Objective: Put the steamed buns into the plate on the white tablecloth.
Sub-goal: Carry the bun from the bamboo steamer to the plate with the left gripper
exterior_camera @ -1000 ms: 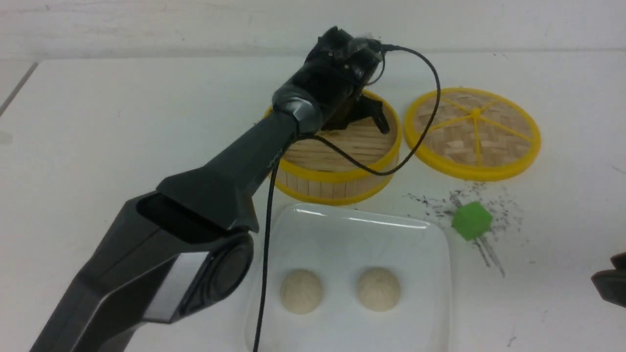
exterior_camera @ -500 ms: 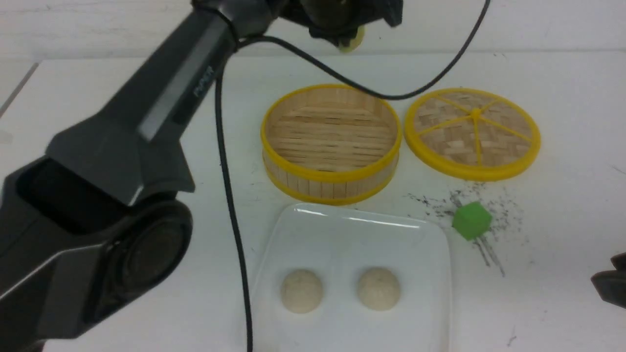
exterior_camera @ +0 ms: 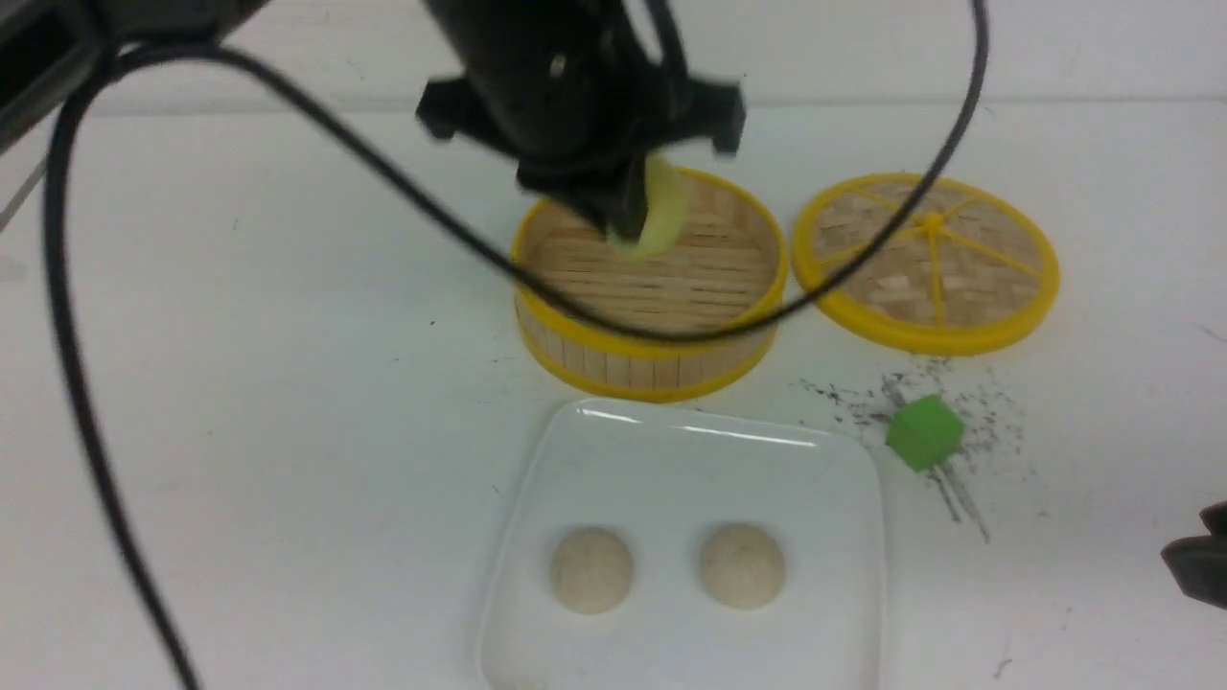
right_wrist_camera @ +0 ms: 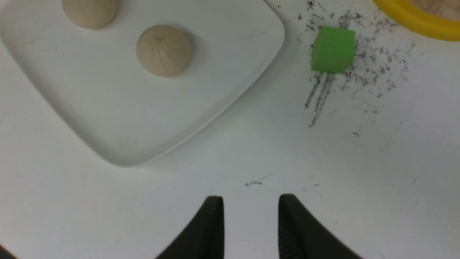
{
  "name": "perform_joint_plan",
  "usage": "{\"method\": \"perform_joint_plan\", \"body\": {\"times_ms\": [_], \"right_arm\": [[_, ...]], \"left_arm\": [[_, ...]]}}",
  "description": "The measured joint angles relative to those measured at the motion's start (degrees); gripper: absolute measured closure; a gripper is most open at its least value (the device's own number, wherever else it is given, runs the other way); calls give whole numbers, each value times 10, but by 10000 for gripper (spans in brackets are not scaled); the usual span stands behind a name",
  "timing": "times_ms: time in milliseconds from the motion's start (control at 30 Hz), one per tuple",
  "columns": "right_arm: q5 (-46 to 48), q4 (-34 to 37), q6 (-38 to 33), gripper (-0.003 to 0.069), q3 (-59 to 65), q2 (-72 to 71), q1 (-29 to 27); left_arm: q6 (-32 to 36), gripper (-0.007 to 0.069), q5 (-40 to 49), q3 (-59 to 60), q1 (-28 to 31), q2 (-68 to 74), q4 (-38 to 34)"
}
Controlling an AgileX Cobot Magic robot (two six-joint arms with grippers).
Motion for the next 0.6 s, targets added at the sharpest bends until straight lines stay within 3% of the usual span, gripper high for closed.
{"method": "perform_joint_plan", "body": {"times_ms": [167, 267, 600], "right_arm": [[1, 0, 0, 420, 0, 0, 0], [1, 0, 0, 420, 0, 0, 0], [1, 0, 0, 420, 0, 0, 0]], "left_arm": [[0, 596, -57, 159, 0, -27, -16], [1, 594, -172, 235, 0, -15, -39], [7, 555, -249, 250, 0, 55, -53]]}}
